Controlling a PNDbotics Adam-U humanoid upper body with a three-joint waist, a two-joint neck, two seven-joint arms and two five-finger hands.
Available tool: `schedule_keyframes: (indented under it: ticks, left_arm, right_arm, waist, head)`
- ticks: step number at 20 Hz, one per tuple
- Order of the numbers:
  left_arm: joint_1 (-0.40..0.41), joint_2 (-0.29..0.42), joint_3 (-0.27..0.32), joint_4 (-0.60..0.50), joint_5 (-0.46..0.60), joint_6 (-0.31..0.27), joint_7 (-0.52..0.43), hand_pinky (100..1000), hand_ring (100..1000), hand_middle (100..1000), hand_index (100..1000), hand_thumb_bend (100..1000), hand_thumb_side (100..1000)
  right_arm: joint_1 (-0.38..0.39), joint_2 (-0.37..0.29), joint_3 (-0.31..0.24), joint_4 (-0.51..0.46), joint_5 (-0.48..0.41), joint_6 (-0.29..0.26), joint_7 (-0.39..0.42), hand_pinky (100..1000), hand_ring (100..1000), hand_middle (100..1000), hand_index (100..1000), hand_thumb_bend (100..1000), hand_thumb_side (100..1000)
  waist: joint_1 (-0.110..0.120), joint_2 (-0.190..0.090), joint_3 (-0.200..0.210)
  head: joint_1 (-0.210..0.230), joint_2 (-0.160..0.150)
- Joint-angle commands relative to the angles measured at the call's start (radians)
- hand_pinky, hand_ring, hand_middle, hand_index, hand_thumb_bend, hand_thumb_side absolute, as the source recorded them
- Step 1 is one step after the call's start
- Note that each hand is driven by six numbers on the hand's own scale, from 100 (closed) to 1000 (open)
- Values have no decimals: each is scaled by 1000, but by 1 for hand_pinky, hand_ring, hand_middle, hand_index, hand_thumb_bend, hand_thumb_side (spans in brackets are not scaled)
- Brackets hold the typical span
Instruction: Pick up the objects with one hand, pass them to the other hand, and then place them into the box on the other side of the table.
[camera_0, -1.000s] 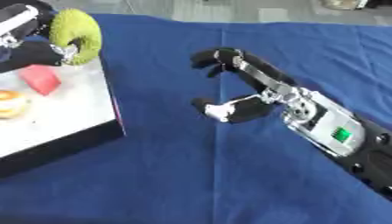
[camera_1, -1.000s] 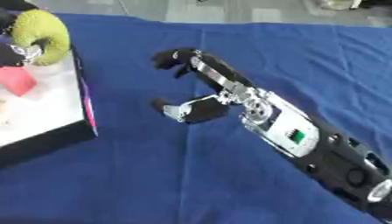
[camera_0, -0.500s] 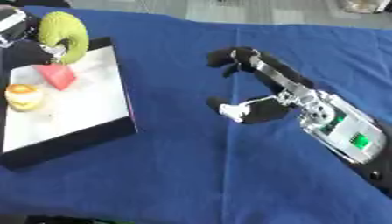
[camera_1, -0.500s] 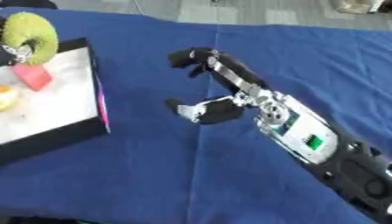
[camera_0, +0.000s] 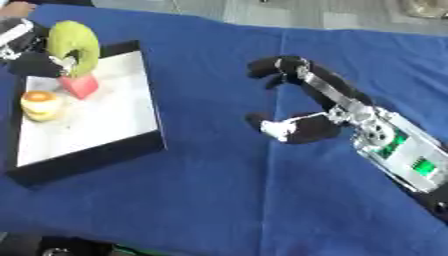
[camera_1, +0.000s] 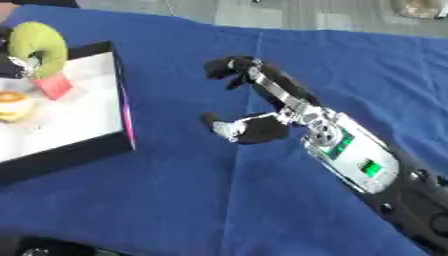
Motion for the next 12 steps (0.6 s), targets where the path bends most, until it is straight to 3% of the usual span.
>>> schedule_keyframes:
  ticks: [1,4,7,8,10,12]
  left_arm:
    - [-13,35,18,5,-20,-20,-12,853,745,443,483,100,151]
    - [-10,37,20,15,-44,-34,-26,865,764,484,546,107,144]
    - [-8,38,22,21,-68,-45,-37,887,801,555,685,190,253]
    - [-7,39,22,22,-78,-49,-41,904,837,610,763,298,357]
    - [-5,41,21,23,-103,-60,-49,911,857,629,796,401,422]
    - [-3,42,23,23,-130,-70,-50,916,876,649,814,544,550]
  right_arm:
    - [-7,-18,-13,-8,6,-3,-1,741,833,754,861,336,317]
    - [-5,-17,-13,-6,8,-3,-2,740,833,753,861,336,318]
    - [-5,-16,-13,-4,8,-3,-3,740,833,753,861,336,319]
    - [-5,-16,-13,-4,9,-3,-3,740,833,751,861,337,319]
    - [-4,-16,-13,-3,10,-3,-3,740,833,750,861,338,318]
    - [-4,-17,-13,-3,11,-3,-4,740,832,749,860,340,316]
  waist:
    - [-3,-5,0]
    - [-3,-5,0]
    - [-3,-5,0]
    - [-3,-4,0]
    - [-3,-4,-1]
    - [-2,-4,-3]
  head:
    - [3,-2]
    - [0,-2]
    - [-4,-2]
    - [-6,-2]
    - [-8,-2]
    - [-12,-2]
